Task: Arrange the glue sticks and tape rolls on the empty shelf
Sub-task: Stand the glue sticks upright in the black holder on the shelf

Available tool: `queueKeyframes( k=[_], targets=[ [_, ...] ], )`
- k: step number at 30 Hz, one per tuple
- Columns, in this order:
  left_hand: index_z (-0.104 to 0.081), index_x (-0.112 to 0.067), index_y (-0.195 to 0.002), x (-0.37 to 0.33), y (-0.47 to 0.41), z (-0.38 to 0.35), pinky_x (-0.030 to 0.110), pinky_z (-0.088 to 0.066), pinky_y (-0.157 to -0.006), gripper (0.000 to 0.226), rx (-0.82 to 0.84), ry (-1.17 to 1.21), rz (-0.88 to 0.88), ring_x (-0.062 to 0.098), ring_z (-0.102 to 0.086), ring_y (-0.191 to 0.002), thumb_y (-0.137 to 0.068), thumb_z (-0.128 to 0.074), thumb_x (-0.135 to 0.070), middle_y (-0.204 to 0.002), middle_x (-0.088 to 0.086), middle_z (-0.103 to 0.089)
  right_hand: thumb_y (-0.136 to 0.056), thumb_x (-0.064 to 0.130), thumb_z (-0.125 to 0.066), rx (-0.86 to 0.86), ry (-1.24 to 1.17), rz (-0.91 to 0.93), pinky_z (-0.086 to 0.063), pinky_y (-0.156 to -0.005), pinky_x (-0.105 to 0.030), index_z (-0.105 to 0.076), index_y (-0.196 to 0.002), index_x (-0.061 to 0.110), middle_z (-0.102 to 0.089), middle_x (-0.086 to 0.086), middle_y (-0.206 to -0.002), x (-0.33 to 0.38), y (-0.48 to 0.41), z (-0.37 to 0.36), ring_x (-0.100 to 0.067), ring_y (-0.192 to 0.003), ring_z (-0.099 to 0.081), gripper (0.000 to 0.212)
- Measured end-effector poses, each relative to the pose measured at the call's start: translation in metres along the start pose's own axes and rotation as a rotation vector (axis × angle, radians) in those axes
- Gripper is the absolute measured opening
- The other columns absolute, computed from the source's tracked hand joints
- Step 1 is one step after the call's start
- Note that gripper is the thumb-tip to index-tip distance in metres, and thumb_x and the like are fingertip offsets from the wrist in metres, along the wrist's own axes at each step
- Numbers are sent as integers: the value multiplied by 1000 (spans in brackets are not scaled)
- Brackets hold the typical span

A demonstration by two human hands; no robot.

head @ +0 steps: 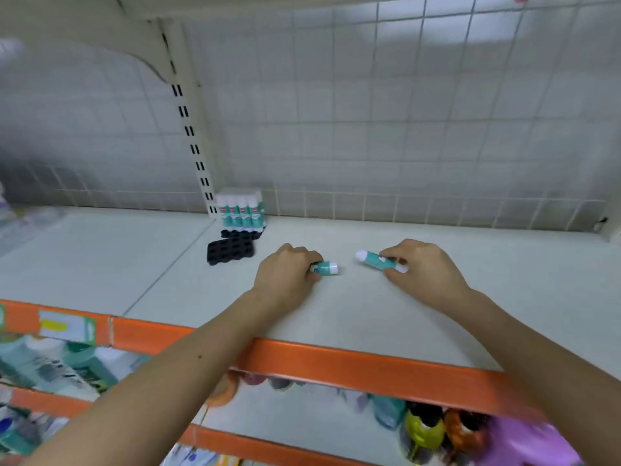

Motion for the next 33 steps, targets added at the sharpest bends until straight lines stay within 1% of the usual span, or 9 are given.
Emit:
queueKeyframes(
  k=[3, 7, 9, 14, 20, 23, 26, 29, 33],
  targets=[
    [-60, -20, -109, 34, 8, 12, 30, -42, -68, 21, -6, -7, 9, 22, -50, -99, -91, -51, -25, -102, 1, -62, -84, 14, -54, 24, 22, 9, -46, -78, -32, -66, -107, 20, -63, -4, -102, 30, -9, -15, -23, -93, -56, 27],
    [-61, -20, -107, 65, 14, 22, 31, -40, -67, 20, 6, -15, 31, 23, -51, -101, -91, -52, -27, -102, 1, -63, -84, 15, -54, 46, 39, 42, -46, -79, -32, -66, -108, 20, -62, -4, -103, 61, -28, -24, -23, -93, -56, 27],
    [-60, -22, -110, 74, 15, 21, 32, -41, -71, 22, 35, -45, 36, 23, -49, -103, -92, -51, -27, -103, 2, -63, -84, 15, -55, 53, 37, 68, -44, -79, -30, -65, -109, 20, -62, -4, -104, 70, -36, -28, -23, -94, -57, 28],
    [-58, -21, -112, 88, 17, 20, 30, -37, -74, 23, 78, -73, 77, 23, -41, -108, -92, -47, -25, -103, 3, -61, -81, 13, -60, 42, -104, 104, -40, -80, -23, -66, -108, 18, -63, -2, -105, 81, -55, -32, -17, -89, -56, 28],
    [-52, -25, -123, 95, 11, 21, 32, -41, -84, 36, 156, -51, 109, 23, -37, -112, -88, -49, -25, -118, 1, -57, -79, 10, -64, 55, -264, 171, -41, -82, -12, -58, -120, 17, -59, 2, -97, 94, -71, -32, -10, -83, -53, 42],
    [-36, -28, -137, 91, 8, 30, 31, -37, -91, 53, 55, 51, 104, 21, -34, -121, -87, -54, -31, -134, -3, -46, -79, 14, -66, 76, -436, 95, -39, -69, 1, -56, -119, 24, -62, 8, -88, 96, -76, -33, -2, -75, -54, 42],
    [-25, -30, -143, 86, 3, 46, 26, -34, -92, 62, -154, 106, 53, 19, -34, -123, -88, -55, -35, -142, -8, -38, -81, 18, -64, 91, -578, -2, -41, -69, -5, -56, -113, 28, -67, 8, -84, 95, -86, -34, 0, -75, -55, 35],
    [-33, -29, -140, 83, -5, 53, 23, -32, -88, 56, -217, 102, 16, 17, -36, -120, -88, -54, -40, -135, -7, -46, -81, 20, -65, 117, -712, -68, -50, -79, -23, -57, -113, 25, -69, 1, -79, 98, -92, -40, -6, -67, -61, 33],
    [-51, -27, -126, 85, -15, 48, 27, -38, -76, 46, -186, 164, -14, 15, -44, -108, -85, -56, -47, -118, -8, -59, -81, 24, -67, 53, -822, -143, -53, -63, -15, -60, -103, 18, -66, -1, -69, 107, -103, -42, 0, -48, -59, 25]
  ],
)
Point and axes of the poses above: each hand's wrist, its own y-axis away from the middle knuckle, its own z-axis out of the back of the hand, x = y × z, the point moved 6 cm from there along -y, towards the middle knuckle
